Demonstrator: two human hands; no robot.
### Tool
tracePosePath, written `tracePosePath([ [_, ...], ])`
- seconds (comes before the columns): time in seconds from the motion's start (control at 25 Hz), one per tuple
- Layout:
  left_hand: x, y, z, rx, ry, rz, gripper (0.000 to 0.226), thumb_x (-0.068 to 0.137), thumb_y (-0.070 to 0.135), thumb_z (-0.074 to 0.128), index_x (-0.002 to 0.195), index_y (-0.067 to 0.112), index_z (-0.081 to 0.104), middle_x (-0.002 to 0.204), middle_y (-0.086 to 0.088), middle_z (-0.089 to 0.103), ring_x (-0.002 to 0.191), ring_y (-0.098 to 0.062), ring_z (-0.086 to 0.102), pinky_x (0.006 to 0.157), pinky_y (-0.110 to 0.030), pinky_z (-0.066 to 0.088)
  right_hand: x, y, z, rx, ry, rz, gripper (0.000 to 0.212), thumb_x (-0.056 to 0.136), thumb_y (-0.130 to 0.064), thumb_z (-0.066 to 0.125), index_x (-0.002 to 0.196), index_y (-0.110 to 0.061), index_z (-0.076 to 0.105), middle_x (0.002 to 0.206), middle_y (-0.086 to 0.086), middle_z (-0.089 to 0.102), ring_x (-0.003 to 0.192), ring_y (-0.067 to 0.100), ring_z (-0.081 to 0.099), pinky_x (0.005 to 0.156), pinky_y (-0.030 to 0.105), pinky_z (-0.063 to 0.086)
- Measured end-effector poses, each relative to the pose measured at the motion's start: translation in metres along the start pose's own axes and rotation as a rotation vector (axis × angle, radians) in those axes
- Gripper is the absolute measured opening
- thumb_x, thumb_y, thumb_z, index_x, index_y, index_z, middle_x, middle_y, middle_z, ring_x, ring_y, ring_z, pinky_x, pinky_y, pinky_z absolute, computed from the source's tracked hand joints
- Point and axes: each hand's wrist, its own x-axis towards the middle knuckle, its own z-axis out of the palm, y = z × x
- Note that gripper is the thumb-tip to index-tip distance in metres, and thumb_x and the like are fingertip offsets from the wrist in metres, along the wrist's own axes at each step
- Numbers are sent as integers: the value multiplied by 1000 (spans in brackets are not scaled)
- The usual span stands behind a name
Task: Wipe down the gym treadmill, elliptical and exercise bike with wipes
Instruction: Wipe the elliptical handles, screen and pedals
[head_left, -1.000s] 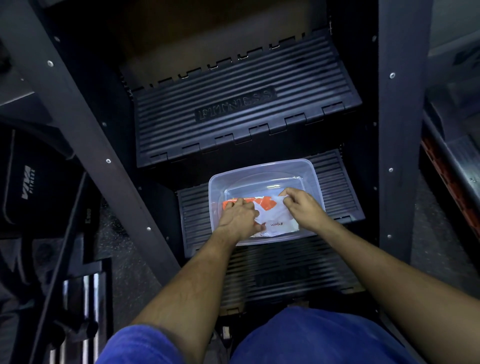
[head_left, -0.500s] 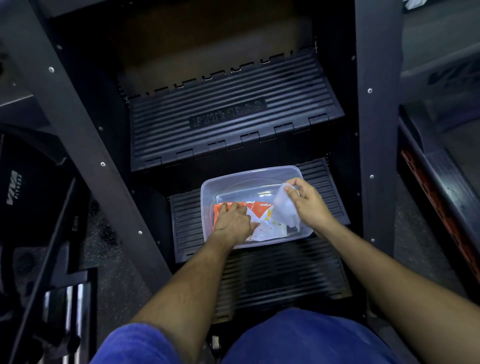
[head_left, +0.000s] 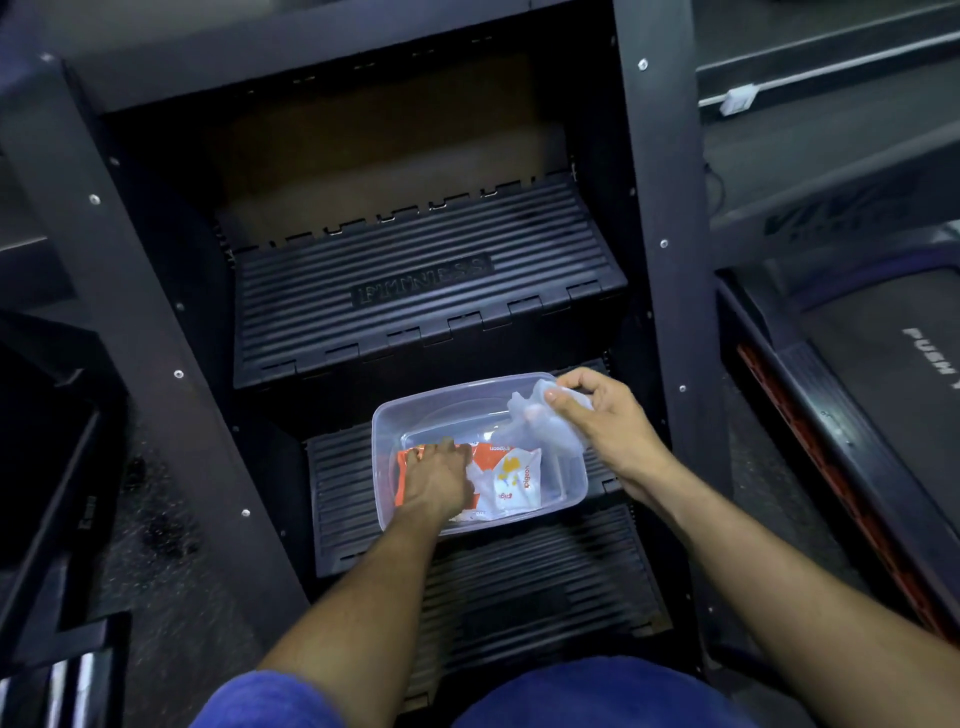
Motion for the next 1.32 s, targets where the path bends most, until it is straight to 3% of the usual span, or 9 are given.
tracePosePath([
  [0.16, -23, 2, -39, -930, 71, 125, 57, 84, 27, 60, 139, 40, 51, 145, 13, 44, 139, -13, 40, 113, -38, 38, -4, -12, -10, -89, -111, 8, 14, 98, -25, 65, 93, -12, 69, 84, 0, 69, 76, 10, 62, 68, 27, 48],
  [0.28, -47, 14, -70, -1497, -196, 289, 40, 96, 33, 57, 136, 27, 60, 134, 6, 63, 123, -12, 58, 106, -32, 43, -6, -21, -7, -81, -194, -1, 17, 100, -21, 61, 98, -5, 67, 86, 5, 69, 77, 13, 62, 69, 28, 49],
  [0.44, -62, 22, -78, -1630, -210, 311, 25, 89, 23, 74, 112, 13, 74, 105, -14, 64, 99, -31, 50, 88, -43, 41, -14, -34, -10, -82, -170, -19, 12, 99, -21, 64, 99, -10, 70, 90, 10, 71, 80, 20, 64, 74, 40, 50],
  [0.6, -84, 18, -86, -1766, -147, 337, 9, 91, 18, 74, 98, 14, 70, 104, -12, 64, 100, -27, 57, 102, -49, 48, -33, -36, -26, -163, -88, -57, 12, 96, -27, 66, 99, -17, 72, 93, 16, 73, 79, 22, 64, 74, 42, 48],
  [0.76, -108, 33, -99, -1801, 7, 284, 14, 95, 17, 66, 85, 19, 74, 100, -7, 71, 94, -21, 67, 87, -34, 59, -65, -36, -27, -223, 9, -123, 14, 100, -24, 62, 94, -17, 72, 92, 9, 74, 81, 14, 64, 77, 32, 48],
  [0.96, -138, 48, -96, -1845, 197, 296, 18, 100, 12, 59, 92, 10, 75, 94, -6, 75, 88, -17, 70, 82, -27, 57, -100, -26, -22, -85, 20, -122, 12, 99, -19, 62, 100, -10, 70, 92, 4, 73, 83, 10, 65, 74, 22, 50],
  [1.08, -162, 48, -92, -1856, 143, 279, 20, 101, 25, 58, 86, 23, 71, 95, -5, 71, 85, -19, 67, 72, -27, 56, -115, -23, -14, 82, -9, -62, 11, 98, -4, 59, 107, -3, 65, 92, 8, 73, 79, 12, 67, 65, 20, 53],
  [1.16, -182, 45, -81, -1832, 106, 289, 7, 96, 27, 68, 103, 25, 68, 105, -5, 71, 90, -21, 66, 70, -27, 56, -122, -20, -10, 144, -85, -14, 22, 95, 4, 58, 116, -2, 61, 101, 14, 73, 85, 18, 69, 69, 28, 57],
  [1.32, -225, 48, -53, -1764, 188, 244, 57, 83, -2, 74, 134, 16, 56, 118, 0, 72, 104, -23, 69, 89, -37, 58, -135, -16, -6, 227, -275, 94, 44, 85, 1, 70, 125, -9, 56, 109, 19, 73, 91, 28, 71, 79, 40, 57],
])
